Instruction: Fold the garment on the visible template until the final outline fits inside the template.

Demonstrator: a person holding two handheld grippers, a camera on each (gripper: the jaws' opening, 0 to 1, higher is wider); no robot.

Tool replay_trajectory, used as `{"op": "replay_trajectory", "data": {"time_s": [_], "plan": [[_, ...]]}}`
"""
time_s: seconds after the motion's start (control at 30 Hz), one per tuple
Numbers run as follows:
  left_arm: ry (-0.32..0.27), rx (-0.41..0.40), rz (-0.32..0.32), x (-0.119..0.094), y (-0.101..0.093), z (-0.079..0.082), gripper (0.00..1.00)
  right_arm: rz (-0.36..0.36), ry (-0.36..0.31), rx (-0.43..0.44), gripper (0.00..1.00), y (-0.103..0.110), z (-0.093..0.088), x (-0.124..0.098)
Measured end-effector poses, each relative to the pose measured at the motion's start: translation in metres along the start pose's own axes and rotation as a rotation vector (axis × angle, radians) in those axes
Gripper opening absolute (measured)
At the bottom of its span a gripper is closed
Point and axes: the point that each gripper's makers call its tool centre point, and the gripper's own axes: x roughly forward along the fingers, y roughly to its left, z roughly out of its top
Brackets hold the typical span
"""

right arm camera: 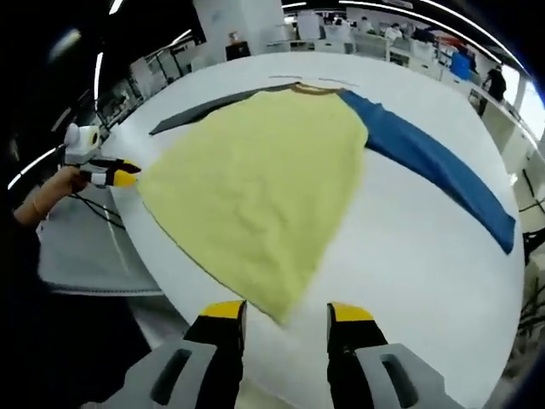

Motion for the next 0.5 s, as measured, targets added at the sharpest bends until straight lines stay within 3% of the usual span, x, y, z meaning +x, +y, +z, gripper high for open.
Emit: {"op": "replay_trajectory", "data": {"time_s": [0.23, 0.37, 0.5], "plan": [[-0.076, 0.029, -0.007, -0.004, -0.003, 0.017, 0.46, -0.018, -0.101, 0.022, 0.67, -0.013, 0.021, -0.008], [-0.115, 0.044, -0.017, -0.006, -0.007, 0.025, 0.55, -0.025, -0.189, 0.055, 0.77, -0.024, 0.038, -0.014], [-0.149, 0.07, -0.029, -0.006, -0.01, 0.033, 0.66, -0.042, -0.224, 0.09, 0.82, -0.042, 0.044, -0.019]]}}
